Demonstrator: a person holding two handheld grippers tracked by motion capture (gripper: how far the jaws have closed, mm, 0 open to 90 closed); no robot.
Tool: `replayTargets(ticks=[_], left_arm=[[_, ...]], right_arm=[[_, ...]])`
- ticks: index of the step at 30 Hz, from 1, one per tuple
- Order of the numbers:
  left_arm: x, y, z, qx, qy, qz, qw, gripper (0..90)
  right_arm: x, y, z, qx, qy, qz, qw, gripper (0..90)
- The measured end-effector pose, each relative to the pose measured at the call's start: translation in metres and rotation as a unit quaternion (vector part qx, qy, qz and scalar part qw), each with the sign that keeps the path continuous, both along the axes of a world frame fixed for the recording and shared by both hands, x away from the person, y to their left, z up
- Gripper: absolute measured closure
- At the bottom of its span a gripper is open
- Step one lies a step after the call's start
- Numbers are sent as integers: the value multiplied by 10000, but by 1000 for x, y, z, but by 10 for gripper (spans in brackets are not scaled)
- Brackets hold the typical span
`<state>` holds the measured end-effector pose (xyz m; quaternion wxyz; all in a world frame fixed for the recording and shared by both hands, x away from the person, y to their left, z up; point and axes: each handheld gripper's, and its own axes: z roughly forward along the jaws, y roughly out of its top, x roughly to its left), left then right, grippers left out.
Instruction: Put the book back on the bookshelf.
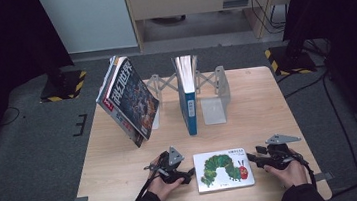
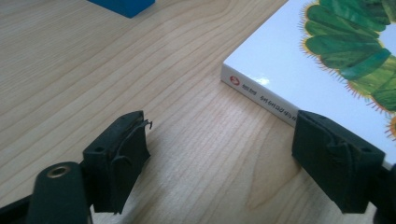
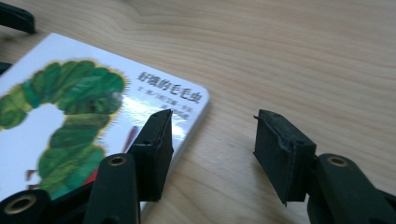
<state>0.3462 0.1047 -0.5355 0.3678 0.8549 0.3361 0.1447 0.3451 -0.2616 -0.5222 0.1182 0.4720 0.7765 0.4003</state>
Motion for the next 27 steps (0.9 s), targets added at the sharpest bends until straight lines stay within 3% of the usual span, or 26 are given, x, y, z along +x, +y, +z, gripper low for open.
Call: replayTargets(ticks=[11,18,27], left_arm=[[3,0,-1,68,84,112,9999,72],[5,-1,-2,108,168,237,9995,3],[5,-1,-2,107,162,208,9996,1]], right_arm=[[-3,13,-6,420,416,115,9982,478],[-4,17,-8,573,473,152,9971,474],[-3,18,-8,765,472,138,9959,452]])
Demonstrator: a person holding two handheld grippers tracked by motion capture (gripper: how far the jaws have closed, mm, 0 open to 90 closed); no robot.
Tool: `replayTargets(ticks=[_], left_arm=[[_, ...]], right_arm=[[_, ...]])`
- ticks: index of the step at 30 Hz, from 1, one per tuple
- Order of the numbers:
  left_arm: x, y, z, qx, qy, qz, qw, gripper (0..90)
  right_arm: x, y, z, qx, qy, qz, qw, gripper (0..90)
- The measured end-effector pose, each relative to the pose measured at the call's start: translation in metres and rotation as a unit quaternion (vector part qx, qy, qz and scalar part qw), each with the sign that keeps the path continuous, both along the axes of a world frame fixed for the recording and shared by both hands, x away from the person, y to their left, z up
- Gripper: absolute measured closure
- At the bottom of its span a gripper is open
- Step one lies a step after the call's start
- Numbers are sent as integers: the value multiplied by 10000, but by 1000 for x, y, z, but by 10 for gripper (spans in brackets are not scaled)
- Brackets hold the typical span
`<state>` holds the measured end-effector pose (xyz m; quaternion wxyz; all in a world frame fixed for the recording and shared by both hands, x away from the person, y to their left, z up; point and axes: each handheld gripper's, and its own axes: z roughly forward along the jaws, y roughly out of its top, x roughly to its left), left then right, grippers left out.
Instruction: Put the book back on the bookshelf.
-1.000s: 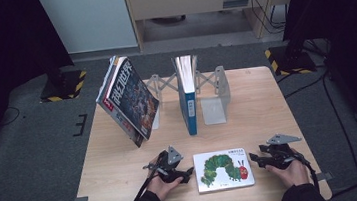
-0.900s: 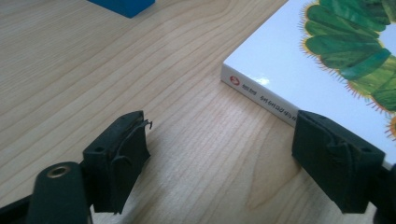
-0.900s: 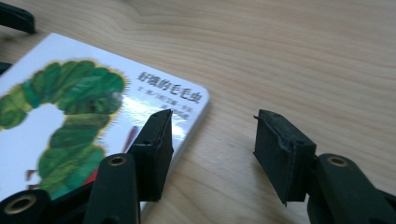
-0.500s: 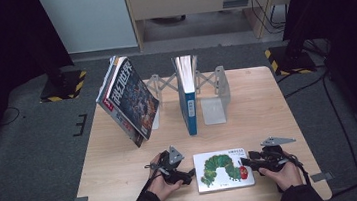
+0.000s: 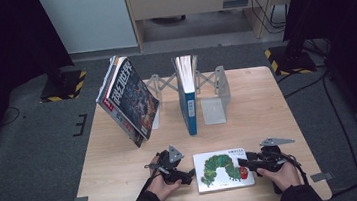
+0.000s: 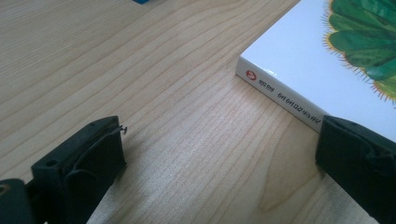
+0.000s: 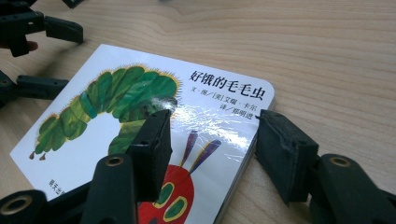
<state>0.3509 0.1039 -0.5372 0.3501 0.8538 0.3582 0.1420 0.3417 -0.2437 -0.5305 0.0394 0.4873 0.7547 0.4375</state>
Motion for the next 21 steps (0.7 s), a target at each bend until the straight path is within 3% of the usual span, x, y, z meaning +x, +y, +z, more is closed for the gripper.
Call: replayTargets(ticks=[6,11,21], left_arm=[[-3,0,1,-13,-35,-18,10000,31],[-5,-1,2,-19,-42,6,10000,69],[-6,-4,2,-41,-61,-47,10000,88]], right_arm=[[0,-3,4,273,-11,-76,9996,451],[0,-7,8,575,-152,-156,9981,451],[1,-9,20,1299,-661,-348,9887,471]])
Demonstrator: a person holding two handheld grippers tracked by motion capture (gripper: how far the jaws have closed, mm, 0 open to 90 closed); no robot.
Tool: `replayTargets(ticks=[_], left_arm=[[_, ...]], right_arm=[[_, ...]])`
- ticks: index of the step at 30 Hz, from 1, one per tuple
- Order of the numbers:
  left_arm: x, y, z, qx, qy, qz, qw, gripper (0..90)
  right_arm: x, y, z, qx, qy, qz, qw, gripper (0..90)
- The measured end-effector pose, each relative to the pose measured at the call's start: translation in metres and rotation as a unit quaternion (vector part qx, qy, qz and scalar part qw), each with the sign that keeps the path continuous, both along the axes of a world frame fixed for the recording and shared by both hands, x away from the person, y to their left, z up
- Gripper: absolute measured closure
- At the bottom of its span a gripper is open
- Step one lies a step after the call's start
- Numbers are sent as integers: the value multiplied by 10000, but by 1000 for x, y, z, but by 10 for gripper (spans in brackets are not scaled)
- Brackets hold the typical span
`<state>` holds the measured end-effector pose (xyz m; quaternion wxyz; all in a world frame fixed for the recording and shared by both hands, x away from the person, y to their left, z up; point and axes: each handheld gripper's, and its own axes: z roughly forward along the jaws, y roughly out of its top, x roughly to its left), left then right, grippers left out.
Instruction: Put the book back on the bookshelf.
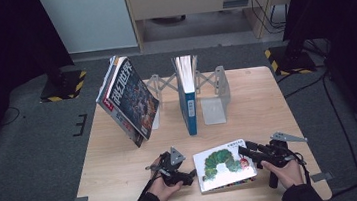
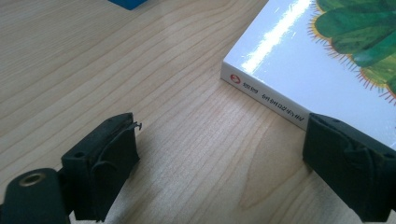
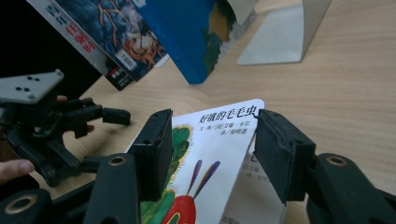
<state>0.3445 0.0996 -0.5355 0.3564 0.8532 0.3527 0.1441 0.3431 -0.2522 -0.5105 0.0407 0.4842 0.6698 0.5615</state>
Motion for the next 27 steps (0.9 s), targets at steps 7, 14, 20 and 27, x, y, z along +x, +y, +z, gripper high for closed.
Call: replayTargets(ticks=[7,14,20,27], left_arm=[[1,-1,-1,-25,-15,-39,10000,81],[2,-1,-1,-18,-6,-32,10000,75],[2,-2,-1,-5,-14,-26,10000,70],[3,-2,-1,25,5,6,10000,48]], right_arm=[[-1,1,2,123,-125,-26,9998,458],[-3,0,2,207,-11,-14,9998,478],[-5,7,-1,86,196,288,9994,502],[-2,13,-7,-108,380,478,9981,528]])
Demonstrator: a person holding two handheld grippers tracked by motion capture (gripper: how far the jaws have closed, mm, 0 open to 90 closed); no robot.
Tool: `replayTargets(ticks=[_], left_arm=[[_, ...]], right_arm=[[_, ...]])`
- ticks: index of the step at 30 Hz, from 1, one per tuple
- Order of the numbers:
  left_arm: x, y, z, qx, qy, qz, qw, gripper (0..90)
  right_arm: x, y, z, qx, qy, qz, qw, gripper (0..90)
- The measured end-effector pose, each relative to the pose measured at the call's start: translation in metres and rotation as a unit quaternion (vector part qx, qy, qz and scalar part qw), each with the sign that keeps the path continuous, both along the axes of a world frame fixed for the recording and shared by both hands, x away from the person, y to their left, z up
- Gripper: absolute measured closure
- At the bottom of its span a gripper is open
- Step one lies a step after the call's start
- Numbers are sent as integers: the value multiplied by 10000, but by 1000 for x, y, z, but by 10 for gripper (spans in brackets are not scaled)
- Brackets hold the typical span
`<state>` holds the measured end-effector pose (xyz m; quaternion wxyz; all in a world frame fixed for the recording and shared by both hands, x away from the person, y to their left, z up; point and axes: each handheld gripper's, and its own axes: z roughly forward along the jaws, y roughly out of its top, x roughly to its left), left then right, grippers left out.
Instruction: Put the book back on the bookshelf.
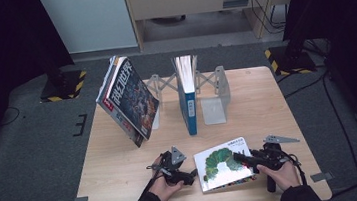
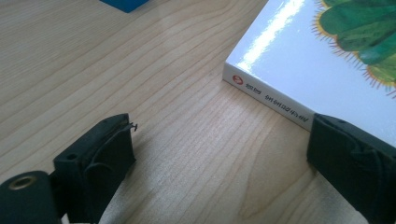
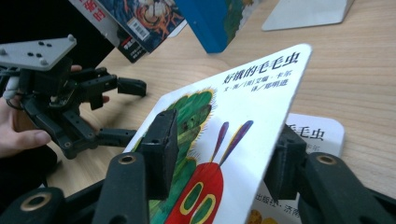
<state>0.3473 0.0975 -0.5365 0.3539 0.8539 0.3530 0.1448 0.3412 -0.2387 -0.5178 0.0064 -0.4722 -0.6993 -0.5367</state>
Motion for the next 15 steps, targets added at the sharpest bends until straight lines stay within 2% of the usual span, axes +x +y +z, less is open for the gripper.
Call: replayTargets(ticks=[6,11,13,15], left_arm=[[1,0,0,6,59,41,10000,9],[1,1,0,-3,58,42,10000,13],[1,2,0,-45,25,4,10000,32],[2,5,3,-43,43,-36,10000,116]], right_arm=[[3,4,-3,-83,140,173,9997,584],[5,3,-3,-11,256,193,9995,628],[6,2,-2,55,265,201,9994,650],[6,2,-1,109,257,197,9994,670]])
